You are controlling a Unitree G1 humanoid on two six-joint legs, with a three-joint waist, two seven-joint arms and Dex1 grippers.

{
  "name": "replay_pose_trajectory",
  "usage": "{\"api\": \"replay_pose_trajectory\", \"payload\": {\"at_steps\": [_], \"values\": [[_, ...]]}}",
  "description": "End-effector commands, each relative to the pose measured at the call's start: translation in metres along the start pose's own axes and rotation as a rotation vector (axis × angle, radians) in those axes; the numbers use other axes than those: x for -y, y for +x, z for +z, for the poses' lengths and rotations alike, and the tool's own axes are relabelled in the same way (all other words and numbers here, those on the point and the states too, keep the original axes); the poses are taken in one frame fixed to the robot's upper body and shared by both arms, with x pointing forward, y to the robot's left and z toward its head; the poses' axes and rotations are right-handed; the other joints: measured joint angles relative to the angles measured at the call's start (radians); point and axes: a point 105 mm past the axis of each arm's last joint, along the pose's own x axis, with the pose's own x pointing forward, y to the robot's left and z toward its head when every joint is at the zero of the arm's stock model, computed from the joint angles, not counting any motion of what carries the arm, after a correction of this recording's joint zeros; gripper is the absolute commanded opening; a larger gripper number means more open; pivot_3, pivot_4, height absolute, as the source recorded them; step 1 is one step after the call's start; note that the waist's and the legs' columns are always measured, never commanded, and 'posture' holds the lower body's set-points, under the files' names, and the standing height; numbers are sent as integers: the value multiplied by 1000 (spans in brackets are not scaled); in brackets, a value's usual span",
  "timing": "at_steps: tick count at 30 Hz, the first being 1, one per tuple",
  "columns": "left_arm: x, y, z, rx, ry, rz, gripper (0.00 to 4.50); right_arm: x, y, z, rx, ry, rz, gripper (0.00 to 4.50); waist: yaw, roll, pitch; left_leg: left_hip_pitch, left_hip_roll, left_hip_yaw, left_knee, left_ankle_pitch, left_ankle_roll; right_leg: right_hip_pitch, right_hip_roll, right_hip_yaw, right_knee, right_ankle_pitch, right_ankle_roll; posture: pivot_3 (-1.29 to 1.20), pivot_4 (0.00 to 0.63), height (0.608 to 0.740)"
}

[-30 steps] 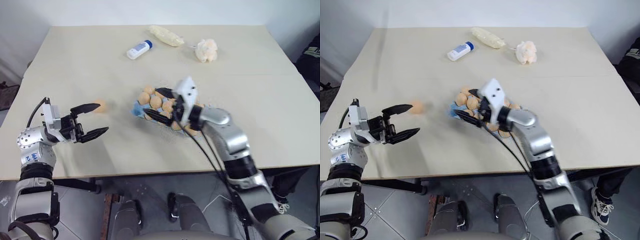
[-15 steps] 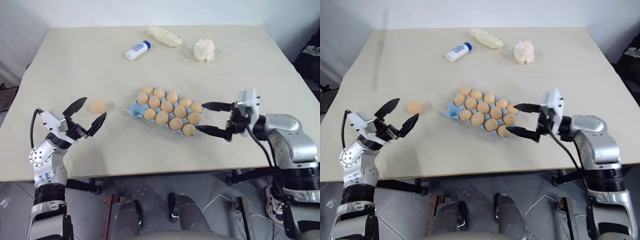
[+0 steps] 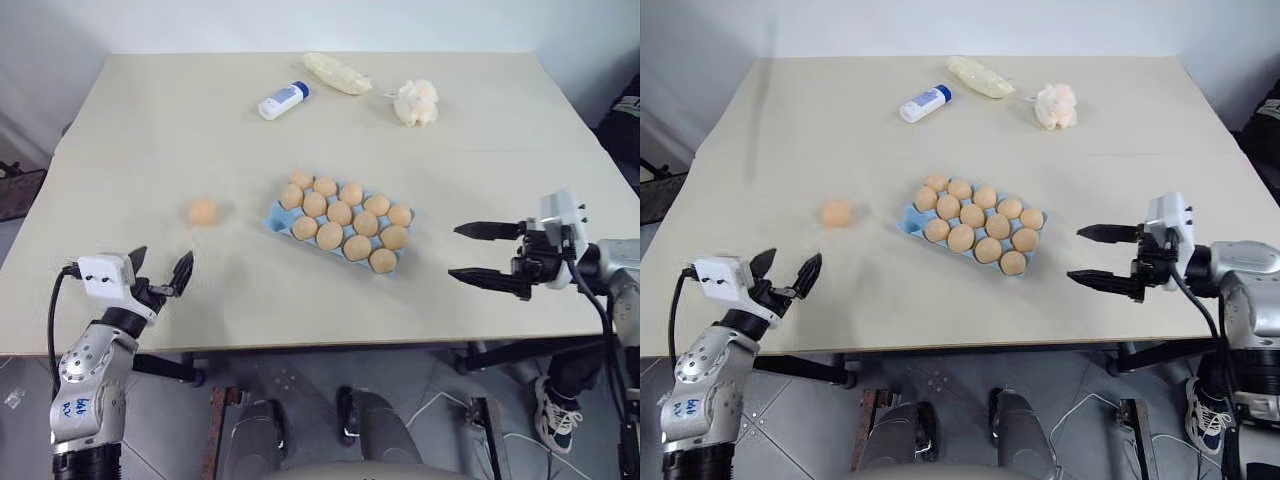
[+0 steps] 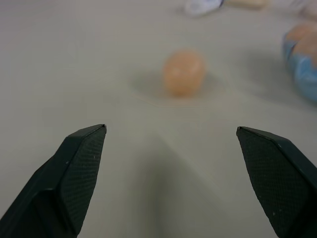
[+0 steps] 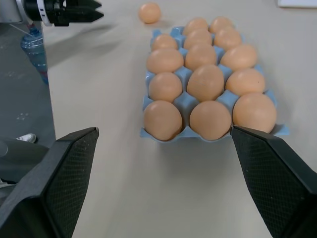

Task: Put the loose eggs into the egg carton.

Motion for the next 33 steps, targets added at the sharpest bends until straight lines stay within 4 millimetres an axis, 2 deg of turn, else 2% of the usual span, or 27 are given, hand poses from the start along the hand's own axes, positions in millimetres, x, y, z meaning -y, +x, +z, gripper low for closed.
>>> {"api": "replay_pose_trajectory", "payload": {"at_steps": [1,5,10,14,20,31,33], "values": [[3,0,15,-2,29,9,4500,-2,-6,14,31,-45,12,4453,0,0,0,0,0,0,0,0,0,0,0,0,0,0,0,0,150,740],[1,12,14,-48,51,28,4500,0,-1,26,102,-86,-3,4453,0,0,0,-1,-1,0,0,0,0,1,-1,0,-1,0,0,0,150,740],[7,36,23,-11,75,-13,4500,0,7,35,153,-115,-16,4453,1,0,0,-1,-1,0,0,0,0,1,-1,-1,-1,1,1,0,150,740],[17,57,33,60,117,-93,4500,2,11,34,157,-121,-40,4453,1,0,0,-1,-1,0,-1,0,0,0,-1,-2,-1,1,1,0,150,740],[19,88,34,78,118,-117,4500,1,11,31,148,-116,-70,4453,3,0,0,-1,-1,0,-1,2,3,0,-1,-4,0,1,2,0,150,740],[25,126,20,36,119,-163,4500,1,8,30,132,-111,-111,4453,3,0,0,-1,-1,1,0,3,4,0,0,-7,1,2,3,0,150,740],[27,130,19,38,122,-183,4090,2,8,30,130,-112,-114,4500,4,0,0,-1,-1,1,1,3,4,0,0,-7,1,2,3,0,150,740]]}}
